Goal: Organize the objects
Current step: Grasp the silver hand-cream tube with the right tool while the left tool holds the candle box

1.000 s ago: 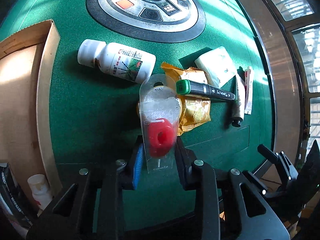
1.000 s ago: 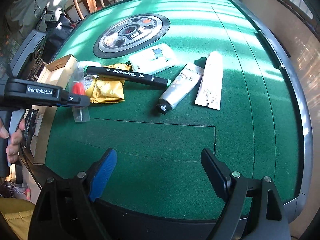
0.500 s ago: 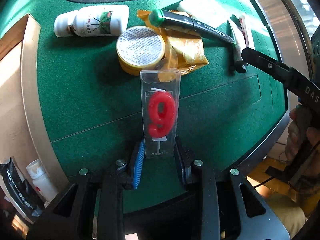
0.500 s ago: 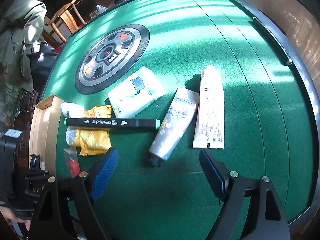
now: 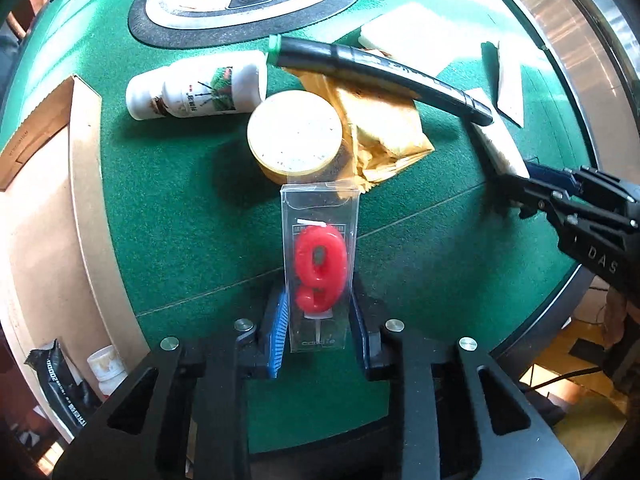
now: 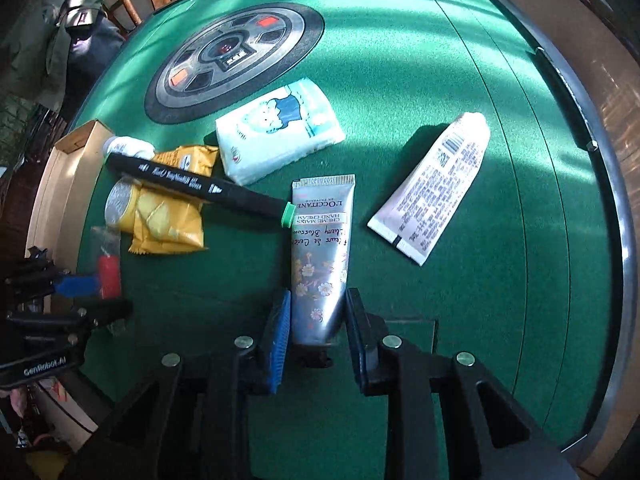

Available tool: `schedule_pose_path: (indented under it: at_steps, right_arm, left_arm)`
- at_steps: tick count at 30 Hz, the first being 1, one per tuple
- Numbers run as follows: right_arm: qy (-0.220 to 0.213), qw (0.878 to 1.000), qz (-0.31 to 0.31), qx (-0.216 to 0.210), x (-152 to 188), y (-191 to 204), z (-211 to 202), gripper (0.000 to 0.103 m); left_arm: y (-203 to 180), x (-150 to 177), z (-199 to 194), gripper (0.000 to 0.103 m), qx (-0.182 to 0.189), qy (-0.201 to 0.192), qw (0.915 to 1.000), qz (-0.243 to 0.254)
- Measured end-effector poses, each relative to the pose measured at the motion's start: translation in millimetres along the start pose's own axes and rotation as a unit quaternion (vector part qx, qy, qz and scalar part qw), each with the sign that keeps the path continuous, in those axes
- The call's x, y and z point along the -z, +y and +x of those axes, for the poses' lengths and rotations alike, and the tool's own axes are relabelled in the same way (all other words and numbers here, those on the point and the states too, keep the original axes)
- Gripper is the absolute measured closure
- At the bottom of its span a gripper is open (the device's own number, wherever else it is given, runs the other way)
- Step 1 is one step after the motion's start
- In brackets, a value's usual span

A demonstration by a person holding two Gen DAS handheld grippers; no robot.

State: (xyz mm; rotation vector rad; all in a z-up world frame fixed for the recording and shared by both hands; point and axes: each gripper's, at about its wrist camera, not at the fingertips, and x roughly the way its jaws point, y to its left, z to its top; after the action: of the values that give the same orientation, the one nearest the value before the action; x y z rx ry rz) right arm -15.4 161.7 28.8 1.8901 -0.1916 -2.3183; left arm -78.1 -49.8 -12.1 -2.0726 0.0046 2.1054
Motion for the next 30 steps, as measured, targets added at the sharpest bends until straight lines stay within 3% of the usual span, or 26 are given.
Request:
schedule_pose_path:
  at_steps: [3, 7, 11, 19, 28, 30]
  right_arm:
    - [0.012, 1.0, -0.003, -0.007, 18, 0, -4, 0.077]
    - [0.014, 1.0, -0.004, -0.003, 28, 1, -6, 0.076]
    - [0.007, 1.0, 0.0, 0.005, 27, 2, -6, 0.075]
    - [-0.014, 0.999, -0.033, 0.032, 19, 14, -5, 0.075]
    - [-0.023, 1.0, -0.019, 0.0, 20, 12, -15, 0.076]
    - [-0.026, 0.999, -0.016, -0.011, 17, 15, -18, 0.076]
  left_arm:
    - [-7, 8, 6, 0.076, 0.036, 0.021, 0.999, 0.015]
    - [-16, 18, 14, 0.076, 0.057, 0.048, 0.9967, 0.033]
    - [-17, 16, 18, 0.076, 0.059, 0.049, 0.9968, 0.021]
    - [-38, 16, 25, 0.076, 0.024, 0.032, 0.9984, 0.039]
    - [-41, 19, 24, 0.076, 0.054, 0.02, 0.9982, 0.019]
    - [-45, 2, 20, 0.076, 0.058, 0.023, 0.998, 0.016]
